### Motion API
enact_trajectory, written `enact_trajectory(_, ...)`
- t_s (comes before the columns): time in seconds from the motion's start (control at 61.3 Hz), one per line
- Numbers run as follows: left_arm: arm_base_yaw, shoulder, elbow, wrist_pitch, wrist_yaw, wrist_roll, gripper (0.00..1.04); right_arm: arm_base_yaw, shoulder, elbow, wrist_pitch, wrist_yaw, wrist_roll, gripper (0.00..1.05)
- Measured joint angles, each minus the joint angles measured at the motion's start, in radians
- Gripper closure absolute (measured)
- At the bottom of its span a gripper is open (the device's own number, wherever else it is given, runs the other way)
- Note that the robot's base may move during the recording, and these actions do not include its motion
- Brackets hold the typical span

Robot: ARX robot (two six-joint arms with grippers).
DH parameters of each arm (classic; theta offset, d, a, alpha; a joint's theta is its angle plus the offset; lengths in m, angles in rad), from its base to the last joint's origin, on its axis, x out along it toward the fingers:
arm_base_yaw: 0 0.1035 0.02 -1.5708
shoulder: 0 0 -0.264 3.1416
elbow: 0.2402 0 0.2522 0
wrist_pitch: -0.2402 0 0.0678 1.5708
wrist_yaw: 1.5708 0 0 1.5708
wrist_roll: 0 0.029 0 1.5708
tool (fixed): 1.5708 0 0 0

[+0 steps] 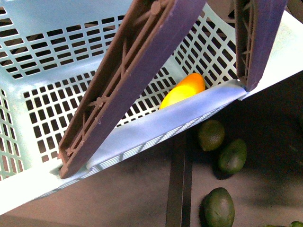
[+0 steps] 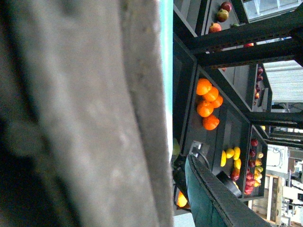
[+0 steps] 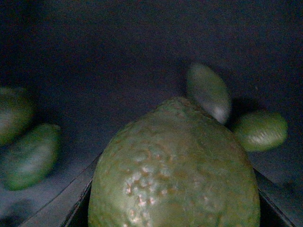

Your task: Pick mango and avocado into basket

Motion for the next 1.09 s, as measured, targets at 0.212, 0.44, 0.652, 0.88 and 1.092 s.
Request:
enact_trajectory(0.212,0.0,0.0,0.0,0.0,0.002,0.0,0.76,0.182,-0.384,-0.03,-0.115,0.03,0.14,0.41)
enact_trajectory(0.44,0.0,0.0,0.0,0.0,0.002,0.0,0.76,0.465,-0.544,0.066,-0.142,0.182,0.279,0.41)
enact_trajectory(0.652,0.0,0.0,0.0,0.0,0.003,0.0,0.76,0.654,-0.489,0.156,-0.092,0.257,0.34,0.41)
enact_trajectory(0.88,0.0,0.0,0.0,0.0,0.002,0.0,0.76,0.807,-0.364,0.232,-0.045,0.298,0.365,0.41)
enact_trajectory(1.092,0.0,0.0,0.0,0.0,0.003,0.0,0.76,0.866,-0.266,0.265,-0.036,0.347,0.375,0.3)
